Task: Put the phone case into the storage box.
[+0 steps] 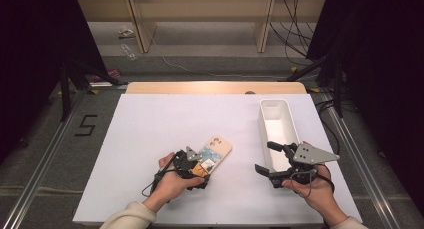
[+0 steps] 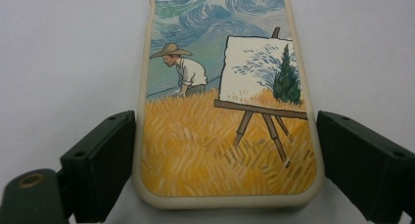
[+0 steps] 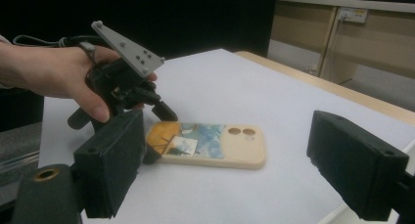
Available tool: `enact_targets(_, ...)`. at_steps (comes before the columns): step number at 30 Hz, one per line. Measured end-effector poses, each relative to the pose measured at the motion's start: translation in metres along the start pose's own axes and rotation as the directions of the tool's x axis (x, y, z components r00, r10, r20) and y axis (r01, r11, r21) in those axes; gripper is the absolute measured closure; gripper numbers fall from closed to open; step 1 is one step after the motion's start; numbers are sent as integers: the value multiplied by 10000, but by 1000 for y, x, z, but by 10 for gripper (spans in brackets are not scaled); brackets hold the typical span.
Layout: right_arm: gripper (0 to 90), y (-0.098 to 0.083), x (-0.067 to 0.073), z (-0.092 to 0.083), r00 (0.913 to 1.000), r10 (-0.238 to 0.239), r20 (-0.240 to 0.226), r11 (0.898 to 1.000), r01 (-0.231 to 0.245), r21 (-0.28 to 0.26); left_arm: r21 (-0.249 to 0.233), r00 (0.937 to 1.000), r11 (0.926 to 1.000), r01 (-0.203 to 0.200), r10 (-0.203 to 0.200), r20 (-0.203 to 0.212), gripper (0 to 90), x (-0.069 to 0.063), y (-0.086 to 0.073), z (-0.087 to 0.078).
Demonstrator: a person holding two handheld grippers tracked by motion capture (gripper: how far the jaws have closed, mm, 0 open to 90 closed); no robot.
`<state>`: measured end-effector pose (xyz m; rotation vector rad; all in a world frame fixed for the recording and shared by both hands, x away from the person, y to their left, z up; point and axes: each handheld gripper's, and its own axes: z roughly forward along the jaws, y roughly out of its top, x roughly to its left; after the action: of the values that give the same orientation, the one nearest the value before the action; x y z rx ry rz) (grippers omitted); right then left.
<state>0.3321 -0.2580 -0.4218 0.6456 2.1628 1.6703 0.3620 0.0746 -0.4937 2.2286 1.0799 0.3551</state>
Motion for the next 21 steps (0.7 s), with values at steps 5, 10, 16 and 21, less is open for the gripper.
enact_targets(5,155,0,0,0,10000,9,10,10000,-9,-3,1,10000,10000,16,-16,-8,104,0,0,0)
enact_targets(10,155,0,0,0,10000,17,22,10000,-17,-2,-1,10000,10000,26,-26,-6,105,0,0,0)
enact_targets(16,155,0,0,0,10000,18,36,10000,-18,0,-1,10000,10000,48,-48,-1,107,0,0,0)
enact_targets(21,155,0,0,0,10000,14,29,10000,-14,-5,-4,10000,10000,92,-92,-4,108,0,0,-1)
